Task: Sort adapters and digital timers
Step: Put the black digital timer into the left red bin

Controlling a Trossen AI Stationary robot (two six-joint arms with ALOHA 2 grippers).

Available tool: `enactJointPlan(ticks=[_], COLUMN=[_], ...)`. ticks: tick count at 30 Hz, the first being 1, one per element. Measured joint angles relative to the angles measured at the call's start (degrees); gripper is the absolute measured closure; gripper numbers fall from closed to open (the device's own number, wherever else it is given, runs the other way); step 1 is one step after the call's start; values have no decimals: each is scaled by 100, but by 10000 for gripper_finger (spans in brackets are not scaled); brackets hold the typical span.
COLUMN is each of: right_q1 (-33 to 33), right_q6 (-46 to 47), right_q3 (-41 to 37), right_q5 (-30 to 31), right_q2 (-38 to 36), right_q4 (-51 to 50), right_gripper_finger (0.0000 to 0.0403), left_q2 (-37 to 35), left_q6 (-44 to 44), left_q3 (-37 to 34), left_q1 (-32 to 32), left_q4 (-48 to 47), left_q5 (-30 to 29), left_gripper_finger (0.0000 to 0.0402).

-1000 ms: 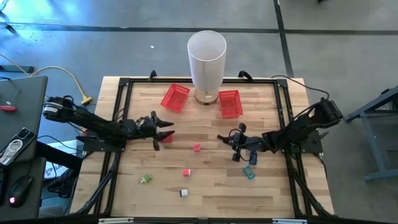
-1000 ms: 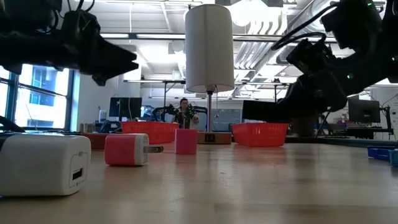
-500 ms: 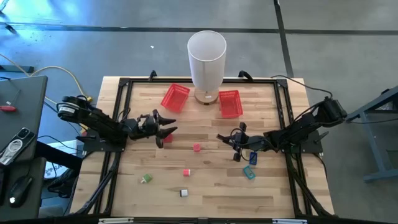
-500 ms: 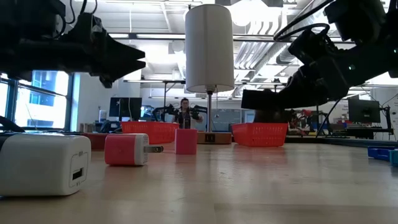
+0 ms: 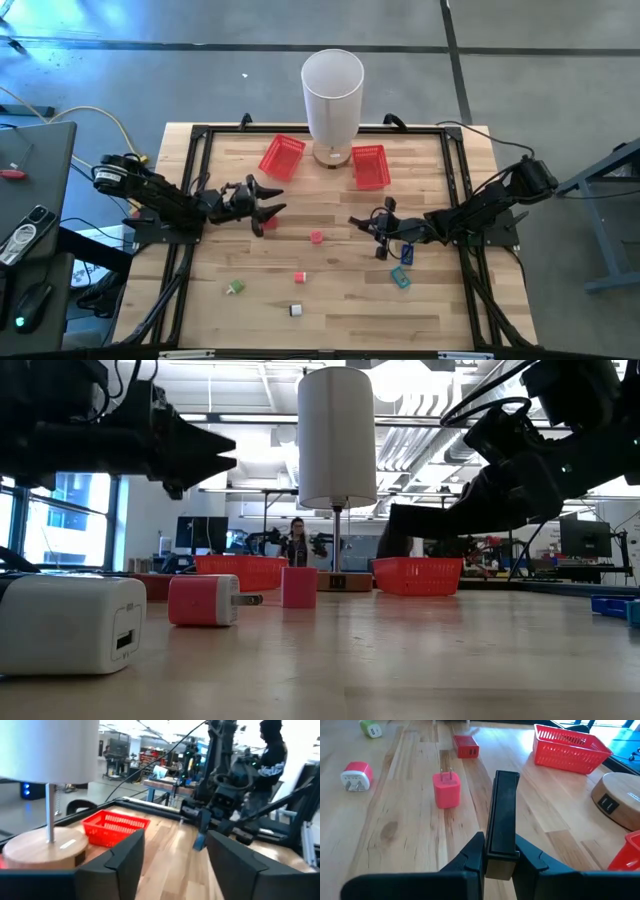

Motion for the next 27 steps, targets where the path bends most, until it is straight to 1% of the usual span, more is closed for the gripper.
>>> enactJointPlan(ticks=[6,8,10,14,16,19,23,26,27], right_q1=[2,0,0,2,0,-24,-159,-308,-371], right_q6=[0,0,0,0,0,2,87,228,411], right_q3=[0,0,2,45,105,240,452,592,645], right_q5=[-75,-124,-255,-406,-489,-797,-1248,-1453,-1483], right_q2=[0,0,0,0,0,0,0,2,1], right_q4=[2,28,113,196,210,174,-76,-378,-471], right_gripper_finger=[352,352,352,352,352,352,352,352,352], left_q2=[0,0,0,-2,-4,-2,-2,-2,-2], left_q6=[8,-10,-212,-467,-473,-366,333,1048,1250], left_q3=[250,301,325,333,334,359,670,1081,1228], left_q1=[-112,-112,-118,-118,-118,-143,-288,-468,-535], left_q4=[21,90,255,502,558,491,67,-563,-804], left_q5=[-7,-8,-15,-20,-20,-15,163,196,148], left_gripper_finger=[103,82,69,62,62,62,62,62,62])
